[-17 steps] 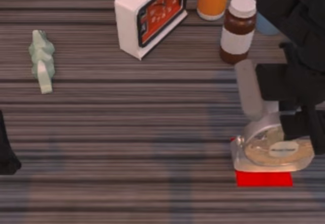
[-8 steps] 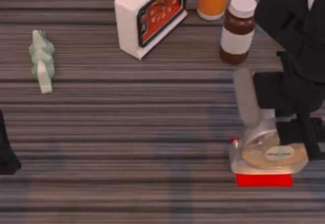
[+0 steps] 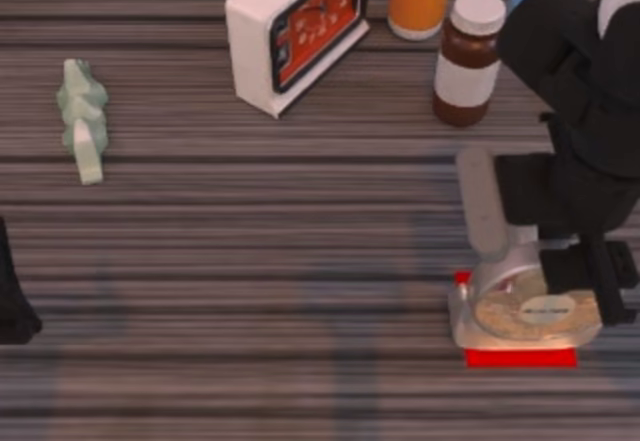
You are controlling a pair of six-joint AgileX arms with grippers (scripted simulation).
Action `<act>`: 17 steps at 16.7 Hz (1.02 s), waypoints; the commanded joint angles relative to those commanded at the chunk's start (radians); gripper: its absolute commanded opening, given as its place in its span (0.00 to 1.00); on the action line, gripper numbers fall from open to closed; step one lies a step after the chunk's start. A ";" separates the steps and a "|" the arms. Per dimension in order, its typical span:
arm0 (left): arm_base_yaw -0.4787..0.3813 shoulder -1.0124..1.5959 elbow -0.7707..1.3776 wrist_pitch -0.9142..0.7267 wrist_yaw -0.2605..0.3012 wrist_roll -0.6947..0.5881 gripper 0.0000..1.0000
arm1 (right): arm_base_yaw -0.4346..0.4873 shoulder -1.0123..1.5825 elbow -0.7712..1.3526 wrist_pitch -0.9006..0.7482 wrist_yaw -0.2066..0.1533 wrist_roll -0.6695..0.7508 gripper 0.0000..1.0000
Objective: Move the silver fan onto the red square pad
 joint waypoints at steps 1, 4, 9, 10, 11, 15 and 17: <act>0.000 0.000 0.000 0.000 0.000 0.000 1.00 | 0.000 0.000 0.000 0.000 0.000 0.000 0.23; 0.000 0.000 0.000 0.000 0.000 0.000 1.00 | 0.000 0.000 0.000 0.000 0.000 0.000 0.45; 0.000 0.000 0.000 0.000 0.000 0.000 1.00 | 0.000 0.000 0.000 0.000 0.000 0.000 0.83; 0.000 0.000 0.000 0.000 0.000 0.000 1.00 | 0.000 0.000 0.000 0.000 0.000 0.000 0.90; 0.000 0.000 0.000 0.000 0.000 0.000 1.00 | 0.000 0.000 0.000 0.000 0.000 0.000 0.98; 0.000 0.000 0.000 0.000 0.000 0.000 1.00 | 0.000 0.000 0.000 0.000 0.000 0.000 1.00; 0.000 0.000 0.000 0.000 0.000 0.000 1.00 | 0.000 0.000 0.000 0.000 0.000 0.000 1.00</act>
